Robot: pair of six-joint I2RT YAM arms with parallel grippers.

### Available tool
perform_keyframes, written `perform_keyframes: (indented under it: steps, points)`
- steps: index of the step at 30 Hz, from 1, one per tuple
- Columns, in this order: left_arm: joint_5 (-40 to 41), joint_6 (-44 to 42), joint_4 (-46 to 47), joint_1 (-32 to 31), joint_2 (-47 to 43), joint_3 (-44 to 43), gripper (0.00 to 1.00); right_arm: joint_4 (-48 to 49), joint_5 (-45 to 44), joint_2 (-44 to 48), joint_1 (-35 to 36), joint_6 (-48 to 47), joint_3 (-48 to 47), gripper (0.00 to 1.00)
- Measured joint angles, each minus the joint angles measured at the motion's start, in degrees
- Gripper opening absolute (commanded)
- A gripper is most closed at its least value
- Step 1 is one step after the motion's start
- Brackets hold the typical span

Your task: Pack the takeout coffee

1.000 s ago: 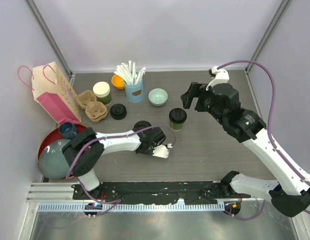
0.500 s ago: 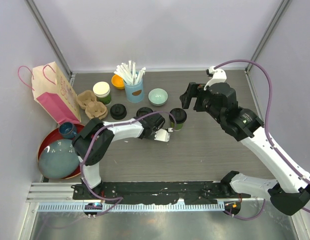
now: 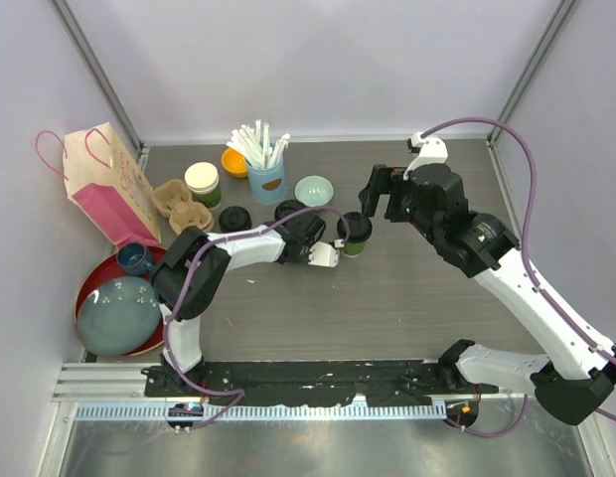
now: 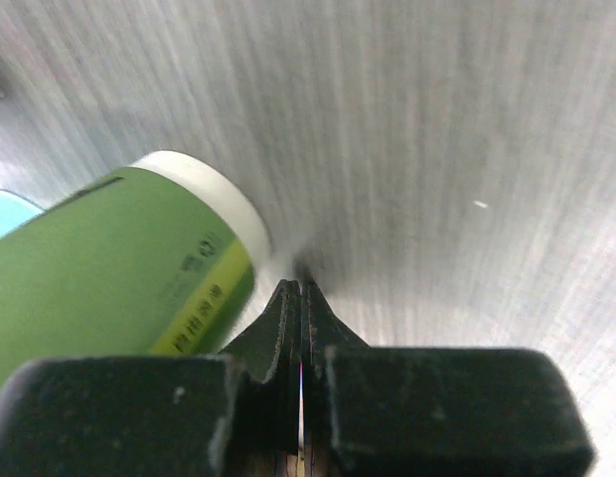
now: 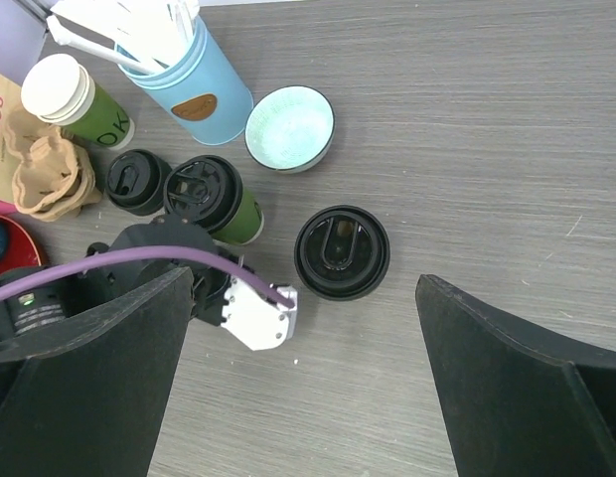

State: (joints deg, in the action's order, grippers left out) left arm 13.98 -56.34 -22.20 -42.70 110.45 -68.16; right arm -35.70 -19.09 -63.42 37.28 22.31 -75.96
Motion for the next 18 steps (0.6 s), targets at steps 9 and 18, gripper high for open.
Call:
perform_keyframes:
  steps: [9,18]
  points:
    - [-11.32,1.9,-12.02,-2.29,-11.41,6.03,0.08,-0.09,0.63,-0.39,-0.39,-1.66,0.09,1.0]
    - [-28.87,8.85,-28.04,3.02,-31.21,4.66,0.3,1.66,8.79,-6.05,-1.33,-7.3,6.95,0.04]
